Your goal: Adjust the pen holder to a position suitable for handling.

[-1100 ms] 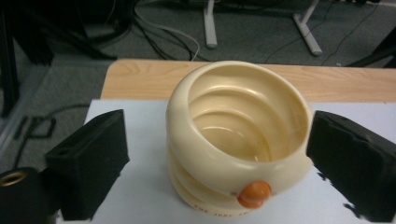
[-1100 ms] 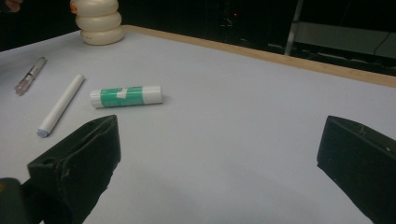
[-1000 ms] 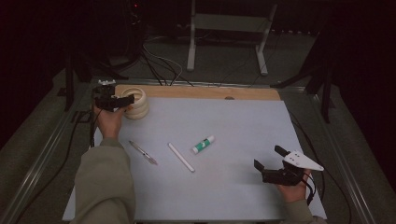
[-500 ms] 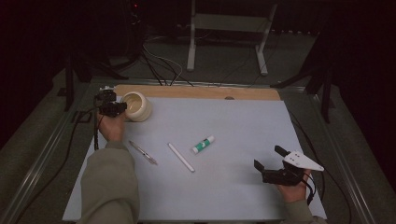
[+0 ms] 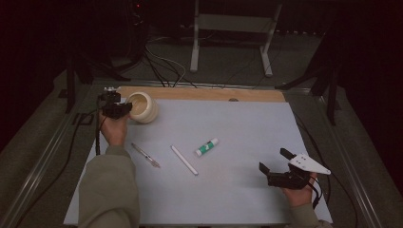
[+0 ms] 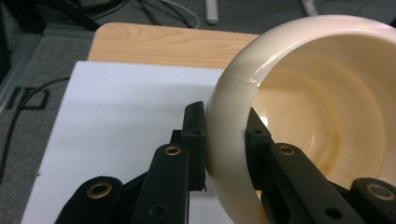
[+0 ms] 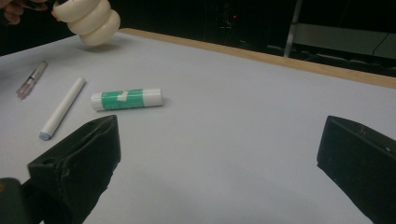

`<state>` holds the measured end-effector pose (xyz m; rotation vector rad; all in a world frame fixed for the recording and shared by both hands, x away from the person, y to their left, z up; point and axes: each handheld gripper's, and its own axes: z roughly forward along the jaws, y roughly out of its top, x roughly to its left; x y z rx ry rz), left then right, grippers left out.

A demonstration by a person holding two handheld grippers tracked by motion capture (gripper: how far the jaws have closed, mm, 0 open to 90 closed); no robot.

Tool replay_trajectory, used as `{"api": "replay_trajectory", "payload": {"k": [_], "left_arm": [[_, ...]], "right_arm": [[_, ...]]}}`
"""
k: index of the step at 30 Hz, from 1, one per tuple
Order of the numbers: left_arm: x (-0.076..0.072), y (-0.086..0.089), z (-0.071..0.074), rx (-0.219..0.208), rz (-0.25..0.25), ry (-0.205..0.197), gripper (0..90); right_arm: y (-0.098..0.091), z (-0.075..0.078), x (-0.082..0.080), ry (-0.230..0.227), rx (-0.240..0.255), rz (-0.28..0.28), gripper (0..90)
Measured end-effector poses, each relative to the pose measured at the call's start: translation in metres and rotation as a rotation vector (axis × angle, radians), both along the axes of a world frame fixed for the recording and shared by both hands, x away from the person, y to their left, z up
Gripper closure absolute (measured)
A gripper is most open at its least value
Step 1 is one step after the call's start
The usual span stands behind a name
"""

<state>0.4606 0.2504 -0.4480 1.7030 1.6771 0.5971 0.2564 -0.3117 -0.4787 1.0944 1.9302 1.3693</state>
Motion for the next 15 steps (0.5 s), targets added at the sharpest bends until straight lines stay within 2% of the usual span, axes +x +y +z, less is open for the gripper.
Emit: {"api": "replay_trajectory", "payload": {"k": [10,15], "left_arm": [[-0.016,-0.018,0.018,-0.003,-0.109,-0.040,77.7],[-0.023,-0.030,0.024,-0.018,-0.162,-0.059,77.7]], "right_arm": [[0.002,0.001,-0.001,-0.001,0.001,0.005,0.1],[0.003,0.001,-0.002,-0.007,0.003,0.007,0.1]]}}
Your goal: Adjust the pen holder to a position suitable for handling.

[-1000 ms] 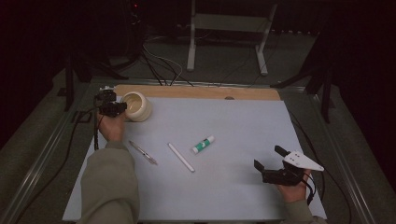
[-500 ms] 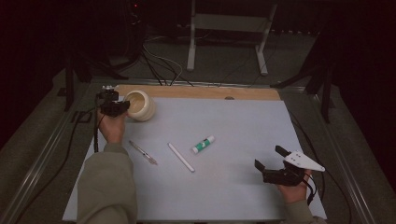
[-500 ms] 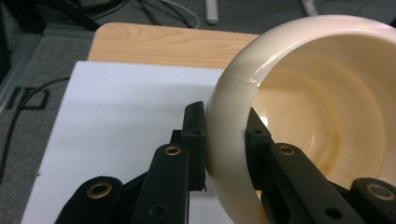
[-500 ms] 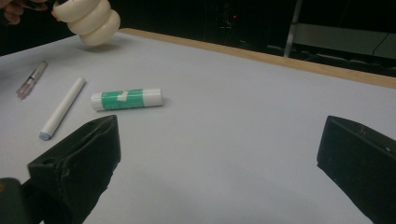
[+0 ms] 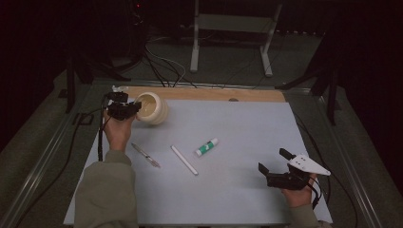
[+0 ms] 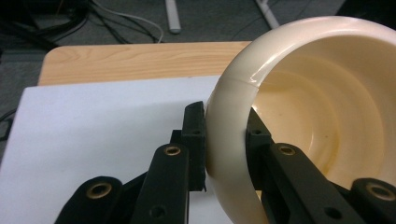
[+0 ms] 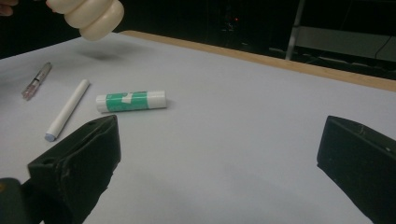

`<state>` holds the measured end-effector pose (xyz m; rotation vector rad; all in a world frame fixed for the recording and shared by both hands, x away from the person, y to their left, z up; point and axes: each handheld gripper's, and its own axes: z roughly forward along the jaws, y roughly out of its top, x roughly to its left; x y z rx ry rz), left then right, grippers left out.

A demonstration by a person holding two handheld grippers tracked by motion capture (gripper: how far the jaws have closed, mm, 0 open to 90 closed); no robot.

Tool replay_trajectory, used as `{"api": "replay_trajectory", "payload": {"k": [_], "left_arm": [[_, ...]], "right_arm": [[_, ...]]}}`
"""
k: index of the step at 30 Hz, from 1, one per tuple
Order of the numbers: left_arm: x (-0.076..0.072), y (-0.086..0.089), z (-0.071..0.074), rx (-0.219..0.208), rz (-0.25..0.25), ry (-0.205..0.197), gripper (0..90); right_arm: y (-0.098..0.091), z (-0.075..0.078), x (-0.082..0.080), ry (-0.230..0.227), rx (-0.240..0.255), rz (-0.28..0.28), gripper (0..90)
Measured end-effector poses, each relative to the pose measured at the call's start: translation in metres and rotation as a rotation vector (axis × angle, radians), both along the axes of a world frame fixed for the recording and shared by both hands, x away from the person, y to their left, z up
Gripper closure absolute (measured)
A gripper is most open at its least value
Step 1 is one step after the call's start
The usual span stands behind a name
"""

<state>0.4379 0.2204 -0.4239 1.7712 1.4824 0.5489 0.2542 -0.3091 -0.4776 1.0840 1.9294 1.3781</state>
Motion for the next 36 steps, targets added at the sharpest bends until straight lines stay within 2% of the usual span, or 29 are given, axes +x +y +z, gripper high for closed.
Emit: {"api": "replay_trajectory", "payload": {"k": [5,13,16,23,36], "left_arm": [[-0.003,-0.012,0.002,-0.022,-0.045,-0.006,77.7],[-0.006,-0.034,0.002,-0.003,-0.128,0.016,77.6],[-0.007,-0.043,0.003,0.019,-0.160,0.023,77.6],[-0.009,-0.061,0.006,0.057,-0.232,0.032,77.5],[-0.012,-0.087,0.009,0.104,-0.356,0.056,77.5]], "right_arm": [[0.001,0.000,0.000,-0.002,-0.002,0.003,0.1],[0.002,0.000,0.000,-0.014,-0.002,0.011,0.0],[0.001,0.000,-0.001,-0.040,-0.005,0.020,0.1],[0.000,-0.001,0.000,-0.068,0.005,0.043,0.1],[0.000,-0.001,0.001,-0.043,0.008,0.038,0.1]]}}
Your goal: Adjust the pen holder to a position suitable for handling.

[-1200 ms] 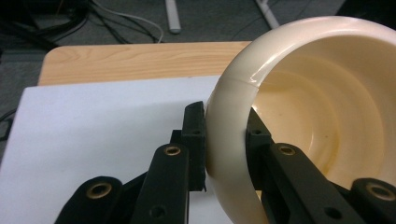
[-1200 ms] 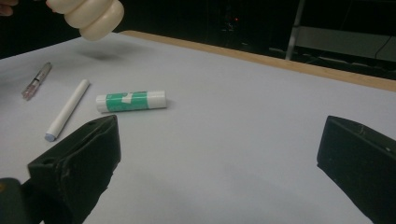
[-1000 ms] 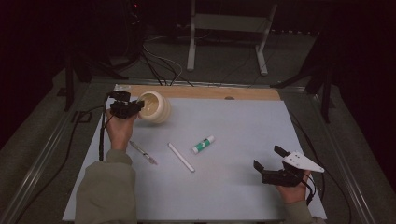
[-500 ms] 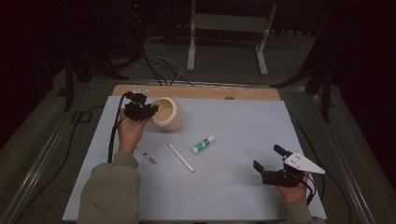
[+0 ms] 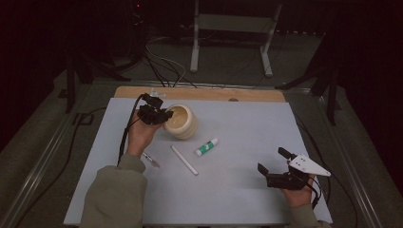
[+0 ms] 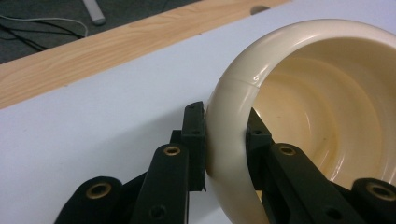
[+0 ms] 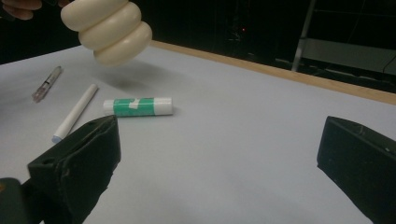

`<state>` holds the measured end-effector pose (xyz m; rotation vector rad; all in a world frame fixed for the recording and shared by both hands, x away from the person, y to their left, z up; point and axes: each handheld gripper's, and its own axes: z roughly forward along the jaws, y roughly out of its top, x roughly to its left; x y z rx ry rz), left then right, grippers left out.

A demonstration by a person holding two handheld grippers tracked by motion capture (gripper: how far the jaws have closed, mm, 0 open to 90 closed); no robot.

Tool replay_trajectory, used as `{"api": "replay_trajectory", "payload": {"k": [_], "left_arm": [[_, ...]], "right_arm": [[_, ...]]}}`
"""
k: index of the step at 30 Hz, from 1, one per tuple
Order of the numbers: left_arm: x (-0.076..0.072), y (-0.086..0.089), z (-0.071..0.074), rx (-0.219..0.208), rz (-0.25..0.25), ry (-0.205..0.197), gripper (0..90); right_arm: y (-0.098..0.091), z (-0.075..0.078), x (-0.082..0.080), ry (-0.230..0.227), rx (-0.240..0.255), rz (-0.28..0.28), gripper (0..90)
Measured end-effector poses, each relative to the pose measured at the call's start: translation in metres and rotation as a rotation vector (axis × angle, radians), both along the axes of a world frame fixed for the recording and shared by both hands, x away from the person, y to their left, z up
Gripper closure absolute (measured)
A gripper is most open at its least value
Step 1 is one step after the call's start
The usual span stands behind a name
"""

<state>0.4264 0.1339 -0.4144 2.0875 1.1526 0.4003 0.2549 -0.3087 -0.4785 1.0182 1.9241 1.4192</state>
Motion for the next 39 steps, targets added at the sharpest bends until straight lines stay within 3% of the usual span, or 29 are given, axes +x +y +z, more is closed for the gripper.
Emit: {"api": "replay_trajectory", "payload": {"k": [9,16,39], "left_arm": [[0.002,-0.019,-0.005,0.038,-0.053,0.032,77.4],[0.002,-0.023,-0.010,0.062,-0.072,0.056,77.3],[0.007,-0.032,-0.032,0.101,-0.051,0.118,76.9]], "right_arm": [[-0.001,0.000,0.001,0.012,0.003,-0.003,0.1],[-0.001,0.000,0.001,0.015,0.004,-0.005,0.1],[-0.001,0.000,0.001,0.017,0.003,-0.005,0.1]]}}
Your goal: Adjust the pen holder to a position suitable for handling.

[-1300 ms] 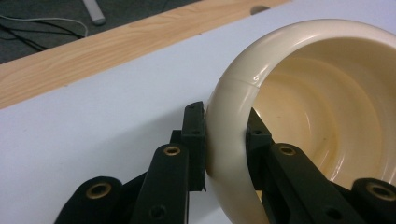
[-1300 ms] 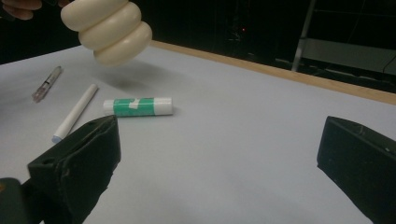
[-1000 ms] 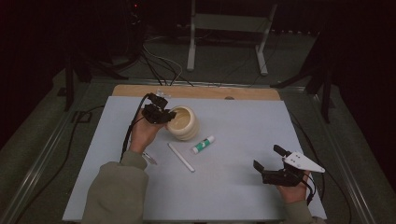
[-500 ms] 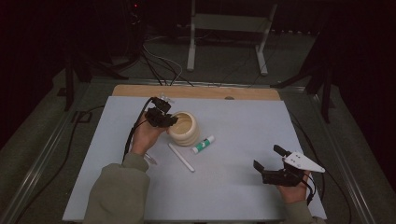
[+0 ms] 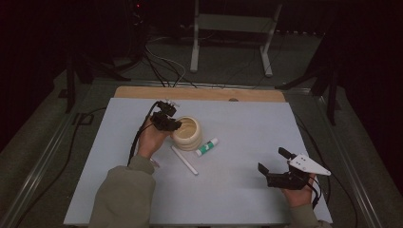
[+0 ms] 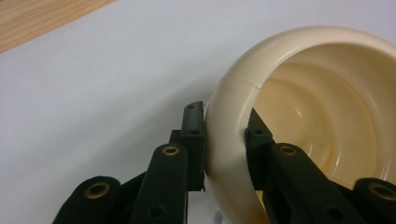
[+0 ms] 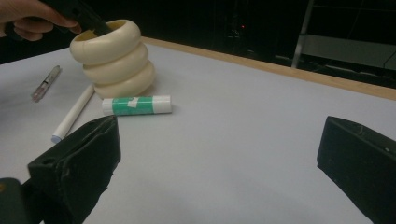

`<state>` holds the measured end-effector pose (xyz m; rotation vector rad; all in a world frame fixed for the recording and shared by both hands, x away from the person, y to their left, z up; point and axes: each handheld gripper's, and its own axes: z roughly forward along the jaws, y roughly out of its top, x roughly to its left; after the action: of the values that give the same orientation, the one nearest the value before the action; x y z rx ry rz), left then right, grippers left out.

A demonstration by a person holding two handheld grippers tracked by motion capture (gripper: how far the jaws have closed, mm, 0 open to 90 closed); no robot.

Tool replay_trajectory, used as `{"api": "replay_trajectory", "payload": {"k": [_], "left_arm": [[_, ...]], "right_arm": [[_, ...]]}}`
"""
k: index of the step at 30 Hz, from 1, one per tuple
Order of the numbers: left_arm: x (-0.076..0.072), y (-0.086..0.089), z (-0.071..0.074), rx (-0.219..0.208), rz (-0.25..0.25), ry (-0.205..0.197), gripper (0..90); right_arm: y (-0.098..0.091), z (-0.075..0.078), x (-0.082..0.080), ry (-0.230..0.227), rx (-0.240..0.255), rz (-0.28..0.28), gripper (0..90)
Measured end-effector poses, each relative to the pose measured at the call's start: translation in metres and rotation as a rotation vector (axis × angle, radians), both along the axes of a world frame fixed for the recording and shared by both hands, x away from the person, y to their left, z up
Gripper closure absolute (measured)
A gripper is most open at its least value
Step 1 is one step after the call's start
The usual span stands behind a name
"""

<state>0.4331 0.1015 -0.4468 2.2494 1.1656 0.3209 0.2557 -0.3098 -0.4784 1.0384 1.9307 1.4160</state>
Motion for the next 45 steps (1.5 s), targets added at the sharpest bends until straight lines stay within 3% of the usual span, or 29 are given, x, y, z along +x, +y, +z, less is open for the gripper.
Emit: {"api": "replay_trajectory", "payload": {"k": [10,13,16,20,22,25,26,28,32,34,38,40,45], "left_arm": [[0.009,-0.003,-0.007,-0.050,0.016,0.008,73.9],[0.009,0.000,-0.006,-0.114,0.035,-0.034,48.1],[0.008,0.002,-0.004,-0.129,0.057,-0.075,25.0],[0.006,0.005,0.000,-0.182,0.077,-0.113,9.5],[0.005,0.008,0.002,-0.188,0.074,-0.115,1.5],[0.003,0.011,0.004,-0.209,0.091,-0.130,0.1],[0.001,0.016,0.007,-0.244,0.106,-0.154,0.1],[-0.001,0.020,0.009,-0.253,0.116,-0.170,0.1],[-0.003,0.026,0.012,-0.281,0.120,-0.158,0.2],[-0.004,0.028,0.013,-0.276,0.116,-0.146,0.2],[-0.011,0.027,0.015,-0.255,0.124,-0.168,0.2],[-0.014,0.026,0.017,-0.215,0.125,-0.175,0.2],[-0.020,0.025,0.022,-0.174,0.122,-0.204,0.2]], "right_arm": [[0.000,0.000,0.000,0.000,0.000,-0.001,0.1],[0.000,0.000,0.000,0.001,0.001,-0.004,0.1],[-0.001,0.000,0.000,0.001,0.001,-0.005,0.1],[-0.001,0.000,0.000,0.002,0.003,-0.007,0.1],[-0.001,0.000,0.000,0.001,0.001,-0.008,0.1],[0.000,0.000,0.000,0.003,0.001,-0.009,0.1],[0.000,0.000,0.000,0.003,0.001,-0.009,0.1],[-0.001,0.000,0.000,0.003,0.002,-0.009,0.1],[-0.001,0.000,0.000,0.003,0.001,-0.010,0.1],[-0.001,0.000,0.000,0.003,0.001,-0.010,0.0],[0.000,0.000,0.000,0.004,0.001,-0.009,0.1],[0.000,0.000,0.000,0.004,0.002,-0.009,0.1],[0.000,0.000,0.000,0.004,0.001,-0.009,0.1]]}}
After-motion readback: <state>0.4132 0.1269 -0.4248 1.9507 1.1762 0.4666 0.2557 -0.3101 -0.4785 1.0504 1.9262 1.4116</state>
